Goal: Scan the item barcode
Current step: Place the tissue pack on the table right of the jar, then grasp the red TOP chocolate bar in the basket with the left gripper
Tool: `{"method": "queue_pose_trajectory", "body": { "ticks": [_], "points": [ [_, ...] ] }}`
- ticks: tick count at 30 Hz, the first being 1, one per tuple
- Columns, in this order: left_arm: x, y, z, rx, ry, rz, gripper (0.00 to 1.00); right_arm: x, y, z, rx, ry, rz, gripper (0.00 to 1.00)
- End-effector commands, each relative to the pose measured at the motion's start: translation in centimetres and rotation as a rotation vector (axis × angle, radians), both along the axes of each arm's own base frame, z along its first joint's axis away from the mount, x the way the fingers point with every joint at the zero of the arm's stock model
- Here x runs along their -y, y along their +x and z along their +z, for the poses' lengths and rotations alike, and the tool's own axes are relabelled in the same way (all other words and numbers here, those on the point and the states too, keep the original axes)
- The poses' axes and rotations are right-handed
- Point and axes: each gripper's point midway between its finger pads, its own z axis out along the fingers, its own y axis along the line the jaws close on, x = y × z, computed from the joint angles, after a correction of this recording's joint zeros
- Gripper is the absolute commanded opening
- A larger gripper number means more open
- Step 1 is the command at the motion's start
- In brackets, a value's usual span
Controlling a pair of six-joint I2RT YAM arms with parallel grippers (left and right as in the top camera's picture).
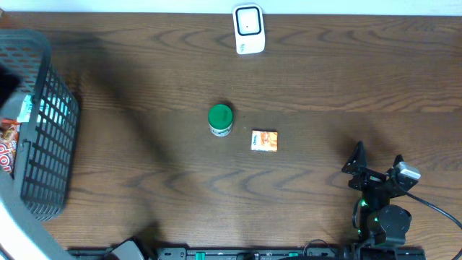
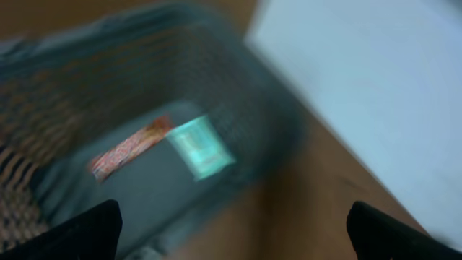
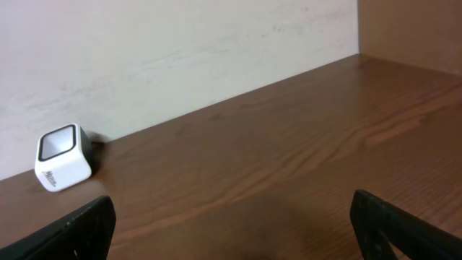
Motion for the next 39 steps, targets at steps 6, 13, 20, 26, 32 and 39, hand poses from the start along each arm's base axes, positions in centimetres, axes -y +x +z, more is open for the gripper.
{"method": "queue_pose_trajectory", "body": {
  "ticks": [6,13,20,26,32,39],
  "points": [
    [-8.9,-1.4,-12.1,-0.158,-0.338,0.229,0.99,-0.3,0.0,0.0,0.000,-0.005,0.011,0.99],
    [-12.6,1.5,-19.7,-0.338,-0.267,0.007,0.98,-0.2,0.0,0.0,0.000,-0.005,0.011,0.99],
    [-14.8,1.8,-25.7,-0.539,-0.183,-0.170,0.97,-0.3,0.0,0.0,0.000,-0.005,0.011,0.99],
    [-16.7,2.4,-29.5,-0.606,-0.166,-0.199,0.98,-0.3,0.0,0.0,0.000,-0.005,0.011,0.99],
    [-18.8,1.7,-32.8,-0.698,-0.140,-0.150,0.98,-0.3,0.0,0.0,0.000,-0.005,0.011,0.99],
    [-19.0,1.8,-36.7,-0.734,-0.188,-0.167,0.98,-0.2,0.0,0.0,0.000,-0.006,0.011,0.99]
  ]
}}
